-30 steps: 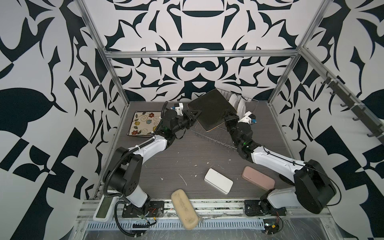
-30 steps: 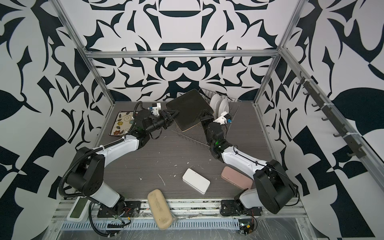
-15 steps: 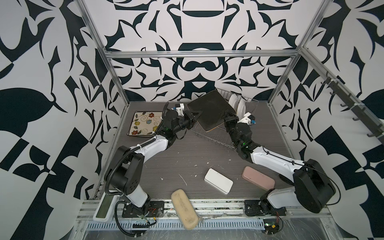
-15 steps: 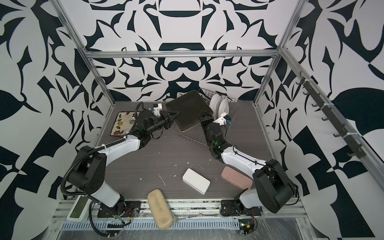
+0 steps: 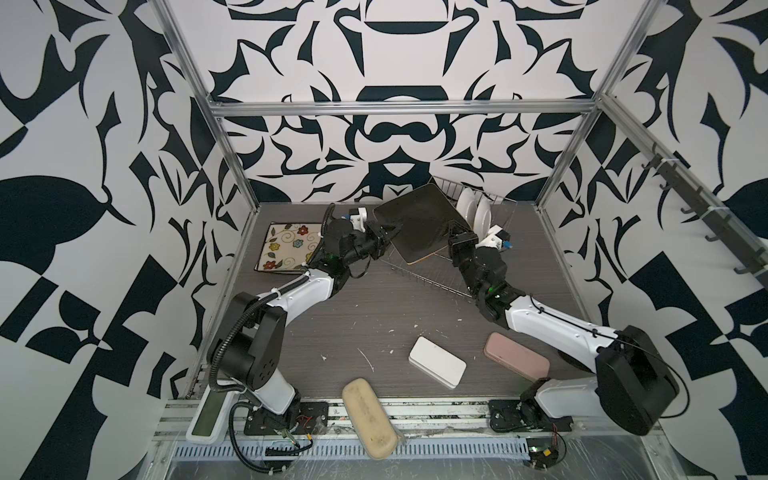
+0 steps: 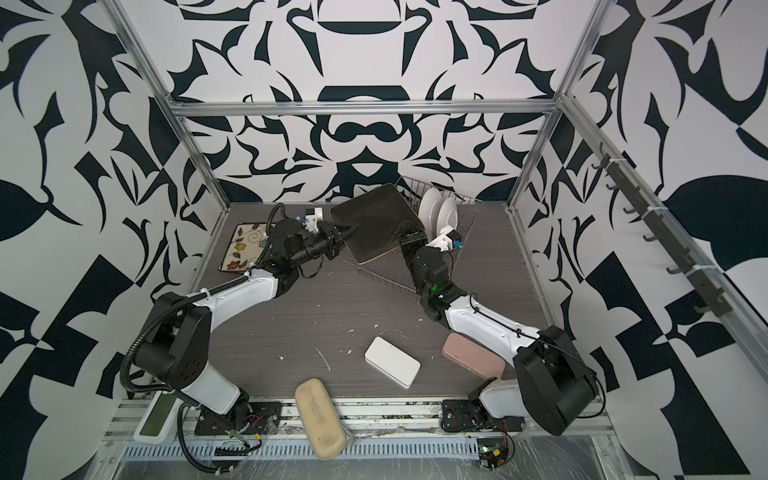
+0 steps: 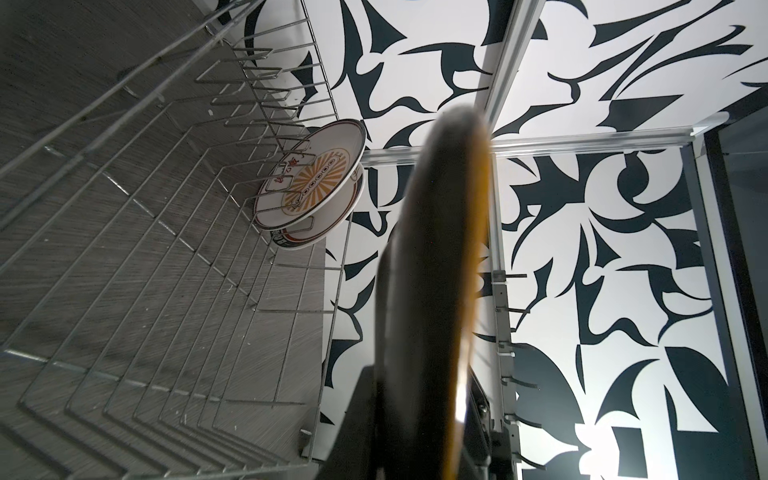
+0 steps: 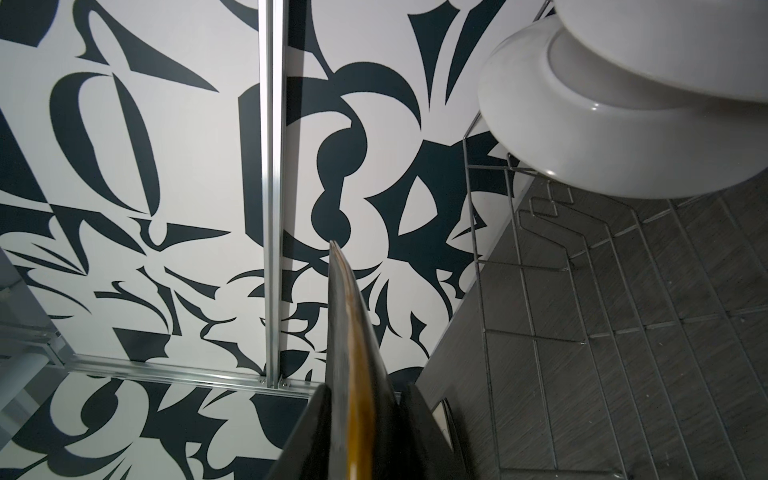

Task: Unload the plates from the dish rack
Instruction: 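Carry the dark plate with the left gripper while the right gripper releases it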

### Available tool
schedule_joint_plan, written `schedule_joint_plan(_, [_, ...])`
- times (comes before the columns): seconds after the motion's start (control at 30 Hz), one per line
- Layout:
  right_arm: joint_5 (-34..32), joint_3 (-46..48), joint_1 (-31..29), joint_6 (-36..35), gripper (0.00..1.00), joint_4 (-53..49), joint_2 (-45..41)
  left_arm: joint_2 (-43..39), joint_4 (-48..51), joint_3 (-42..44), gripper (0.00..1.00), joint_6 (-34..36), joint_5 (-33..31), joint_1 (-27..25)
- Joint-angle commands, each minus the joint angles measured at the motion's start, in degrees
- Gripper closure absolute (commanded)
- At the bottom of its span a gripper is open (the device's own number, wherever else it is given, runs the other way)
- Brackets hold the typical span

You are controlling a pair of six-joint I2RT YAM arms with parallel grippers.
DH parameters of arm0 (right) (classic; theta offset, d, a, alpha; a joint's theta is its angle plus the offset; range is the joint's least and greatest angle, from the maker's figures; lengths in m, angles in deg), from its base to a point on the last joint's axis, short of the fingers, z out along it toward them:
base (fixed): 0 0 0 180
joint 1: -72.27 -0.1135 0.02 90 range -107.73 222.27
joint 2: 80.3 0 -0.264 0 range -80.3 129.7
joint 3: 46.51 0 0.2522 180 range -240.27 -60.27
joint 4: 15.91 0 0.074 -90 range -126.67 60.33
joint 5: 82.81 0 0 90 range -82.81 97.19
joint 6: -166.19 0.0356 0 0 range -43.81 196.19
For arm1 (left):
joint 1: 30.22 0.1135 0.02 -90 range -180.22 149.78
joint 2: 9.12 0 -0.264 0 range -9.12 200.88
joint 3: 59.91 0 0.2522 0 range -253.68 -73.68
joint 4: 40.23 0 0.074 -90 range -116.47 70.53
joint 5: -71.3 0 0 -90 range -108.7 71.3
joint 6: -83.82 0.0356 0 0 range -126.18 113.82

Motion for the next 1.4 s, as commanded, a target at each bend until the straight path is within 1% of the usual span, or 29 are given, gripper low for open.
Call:
schedule_joint_plan(0.0, [-1.2, -0.2, 0.3, 0.2, 0.62, 8.2, -4.5, -3.1, -1.3, -2.4, 1.00, 1.1, -2.2, 2.8])
schedule_joint_plan(0.1, [-1.2, 1.2, 0.8, 1.0, 0.52, 9.5, -4.7, -3.9, -1.4, -2.1, 1.00, 0.4, -1.6, 4.3])
schedule_joint_plan(0.17, [-1.1, 2.1, 1.1, 1.2, 0.48, 11.0, -4.5, -4.7, -1.6, -1.6, 1.00, 0.1, -1.4, 5.4])
schedule_joint_plan(0.33, [-0.8, 2.8, 1.4, 2.1, 0.48, 11.6, -4.0, -6.4, -1.6, -0.7, 1.00, -0.3, -0.7, 7.9])
schedule_joint_plan(0.5, [-0.6, 3.4, 1.4, 2.2, 0.48, 11.5, -4.3, -9.2, -1.2, 1.5, 1.00, -0.5, -1.0, 11.7])
schedule_joint_plan(0.6, [-0.5, 3.7, 1.5, 2.2, 0.48, 11.0, -4.6, -11.2, -0.7, 3.5, 1.00, -0.4, -1.9, 14.3])
schedule_joint_plan(0.77, [2.5, 2.7, 2.0, -0.1, 0.48, 9.9, -4.8, -14.8, 0.4, 7.9, 1.00, -0.4, -5.1, 18.7])
schedule_joint_plan(0.87, [2.8, 2.0, 2.0, -4.0, 0.48, 6.8, -5.7, -16.3, 1.1, 10.1, 1.00, -0.3, -5.8, 22.1])
schedule_joint_plan(1.03, [3.9, -0.7, 2.0, -10.3, 0.49, -4.1, -8.2, -17.8, 0.8, 12.8, 1.00, -0.8, -6.4, 27.4])
schedule_joint_plan(1.23, [6.7, -3.0, 2.0, -15.1, 0.50, -12.4, -9.4, -17.9, 0.5, 14.7, 1.00, 0.7, -9.5, 30.7])
schedule_joint_plan(1.37, [10.8, -3.5, 2.0, -16.5, 0.52, -15.0, -8.7, -16.5, -0.6, 15.7, 1.00, 1.8, -12.4, 32.4])
